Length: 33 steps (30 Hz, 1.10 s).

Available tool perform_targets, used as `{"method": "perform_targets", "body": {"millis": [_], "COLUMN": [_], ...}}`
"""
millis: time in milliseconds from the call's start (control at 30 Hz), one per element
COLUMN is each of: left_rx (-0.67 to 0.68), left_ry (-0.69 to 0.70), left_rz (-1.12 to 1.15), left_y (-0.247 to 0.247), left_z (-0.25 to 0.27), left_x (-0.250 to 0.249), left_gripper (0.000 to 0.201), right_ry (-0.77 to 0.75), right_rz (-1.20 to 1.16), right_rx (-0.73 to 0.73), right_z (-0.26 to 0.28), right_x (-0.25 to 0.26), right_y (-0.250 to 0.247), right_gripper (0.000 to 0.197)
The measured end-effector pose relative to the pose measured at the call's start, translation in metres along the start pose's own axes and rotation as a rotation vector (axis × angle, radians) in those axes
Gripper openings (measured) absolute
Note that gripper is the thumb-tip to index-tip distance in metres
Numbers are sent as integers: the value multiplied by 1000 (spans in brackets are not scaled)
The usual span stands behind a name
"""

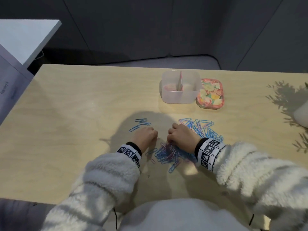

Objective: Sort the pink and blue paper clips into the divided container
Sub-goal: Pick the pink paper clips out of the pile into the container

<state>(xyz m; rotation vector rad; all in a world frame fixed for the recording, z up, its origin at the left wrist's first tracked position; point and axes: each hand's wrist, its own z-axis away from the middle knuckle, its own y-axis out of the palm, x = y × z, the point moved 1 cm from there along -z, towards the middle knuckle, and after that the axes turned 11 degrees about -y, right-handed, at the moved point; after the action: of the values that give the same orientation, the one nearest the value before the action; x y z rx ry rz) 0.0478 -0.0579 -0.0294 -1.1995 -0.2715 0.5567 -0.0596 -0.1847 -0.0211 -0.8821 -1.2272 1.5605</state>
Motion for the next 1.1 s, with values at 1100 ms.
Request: {"method": "perform_targets", "body": {"millis": [1100], "left_rx": [-38], "left_ry": [9], "left_rz": [359], "left_y": [-1], "left_z": [2], "left_x": [-8], "left_gripper": [19], "right_ry": [519], "right_rz": [-1146], "right_rx": [-457], "right_z": [28], "right_x": [-57], "right_y": [-24], "right_gripper": [17]}}
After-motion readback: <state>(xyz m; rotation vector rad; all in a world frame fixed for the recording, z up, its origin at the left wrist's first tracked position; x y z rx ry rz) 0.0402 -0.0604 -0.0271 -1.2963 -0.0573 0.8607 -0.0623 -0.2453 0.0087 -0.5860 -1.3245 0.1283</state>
